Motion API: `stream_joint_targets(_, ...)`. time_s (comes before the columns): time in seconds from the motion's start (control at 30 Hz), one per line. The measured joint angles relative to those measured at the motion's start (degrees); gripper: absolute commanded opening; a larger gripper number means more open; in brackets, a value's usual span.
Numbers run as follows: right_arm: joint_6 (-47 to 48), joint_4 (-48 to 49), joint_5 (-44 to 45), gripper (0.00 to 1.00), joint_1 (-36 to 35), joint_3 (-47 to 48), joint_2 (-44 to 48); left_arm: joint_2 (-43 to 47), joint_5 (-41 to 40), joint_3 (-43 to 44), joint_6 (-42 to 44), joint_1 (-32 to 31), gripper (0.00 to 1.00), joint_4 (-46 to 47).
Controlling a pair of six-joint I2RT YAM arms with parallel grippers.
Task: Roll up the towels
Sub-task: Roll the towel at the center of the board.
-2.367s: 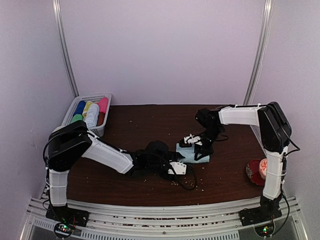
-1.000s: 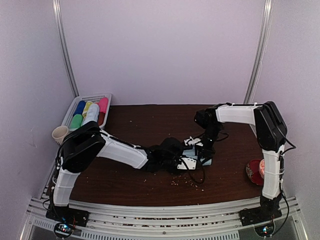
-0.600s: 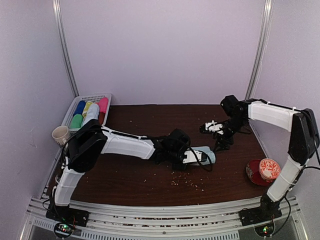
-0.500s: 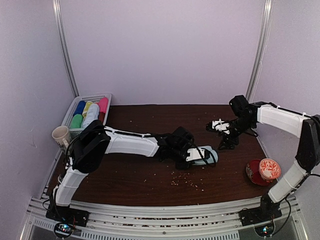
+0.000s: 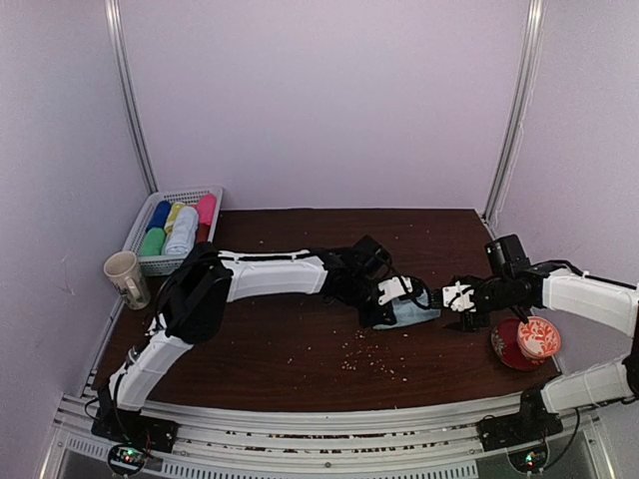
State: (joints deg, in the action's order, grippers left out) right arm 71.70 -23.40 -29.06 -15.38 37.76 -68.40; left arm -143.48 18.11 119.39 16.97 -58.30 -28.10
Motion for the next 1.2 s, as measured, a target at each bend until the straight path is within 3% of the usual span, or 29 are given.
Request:
stream_joint_targets(0.17, 2.6, 10.0, -1.0, 0.75, -1.2, -7.6, 1.2, -2.5, 2.2, 5.3, -2.3, 0.4, 0.0, -4.6)
stream_joint_targets(0.3, 2.4, 20.7, 1.8, 0.73, -7.2, -12.8, 1.3, -3.5, 4.1, 7.2, -3.2, 1.0, 0.0, -6.8)
stream_joint_targets(0.6, -0.5, 40.9, 16.6, 0.54, -18.9, -14.6, -9.6, -3.7, 7.9, 7.5, -4.1, 1.7, 0.0, -8.2)
stream_joint_targets(0.9, -1.2, 43.6, 22.9, 0.18, -20.1, -13.6, -12.7, -4.0, 12.5, 7.5, -4.8, 3.1, 0.0, -8.7)
stream_joint_targets(1.03, -0.7, 42.4, 23.0, 0.12, -20.3, -13.0, -13.1, -4.2, 13.9, 7.5, -5.3, 3.5, 0.0, -8.5)
stream_joint_targets(1.2, -0.6, 38.1, 22.9, 0.06, -20.3, -9.8, -14.5, -4.3, 14.1, 7.7, -6.0, 3.7, 0.11, -8.8)
